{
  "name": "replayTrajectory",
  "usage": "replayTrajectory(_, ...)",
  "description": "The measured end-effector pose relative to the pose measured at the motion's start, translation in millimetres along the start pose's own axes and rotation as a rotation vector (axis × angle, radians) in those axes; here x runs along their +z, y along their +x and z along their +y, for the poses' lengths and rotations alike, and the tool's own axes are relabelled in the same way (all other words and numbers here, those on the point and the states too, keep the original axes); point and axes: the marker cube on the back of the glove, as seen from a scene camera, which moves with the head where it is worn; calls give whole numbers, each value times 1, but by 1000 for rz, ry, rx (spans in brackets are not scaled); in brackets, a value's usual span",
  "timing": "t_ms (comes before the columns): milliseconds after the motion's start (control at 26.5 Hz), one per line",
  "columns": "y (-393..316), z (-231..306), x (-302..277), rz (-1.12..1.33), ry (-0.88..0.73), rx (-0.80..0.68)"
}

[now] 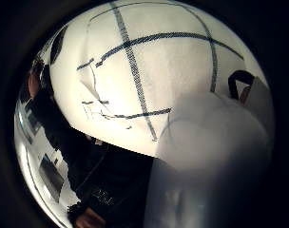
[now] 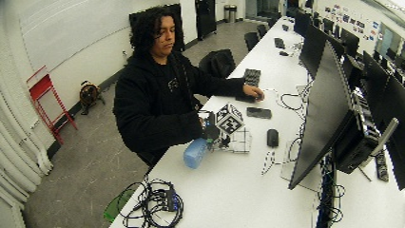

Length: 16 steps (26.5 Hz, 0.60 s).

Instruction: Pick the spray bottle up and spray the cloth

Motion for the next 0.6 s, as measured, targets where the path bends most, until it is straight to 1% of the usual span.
replayTrajectory(75, 0, -10, -21, -33, 46, 7)
replayTrajectory(151, -4, -5, -35, -57, 112, -23)
replayTrajectory(264, -18, 22, -48, -87, 243, -133)
replayTrajectory(339, -31, 33, -70, -133, 360, -207)
replayTrajectory(452, -56, 42, -108, -214, 521, -319)
replayTrajectory(603, -95, 40, -145, -325, 646, -451)
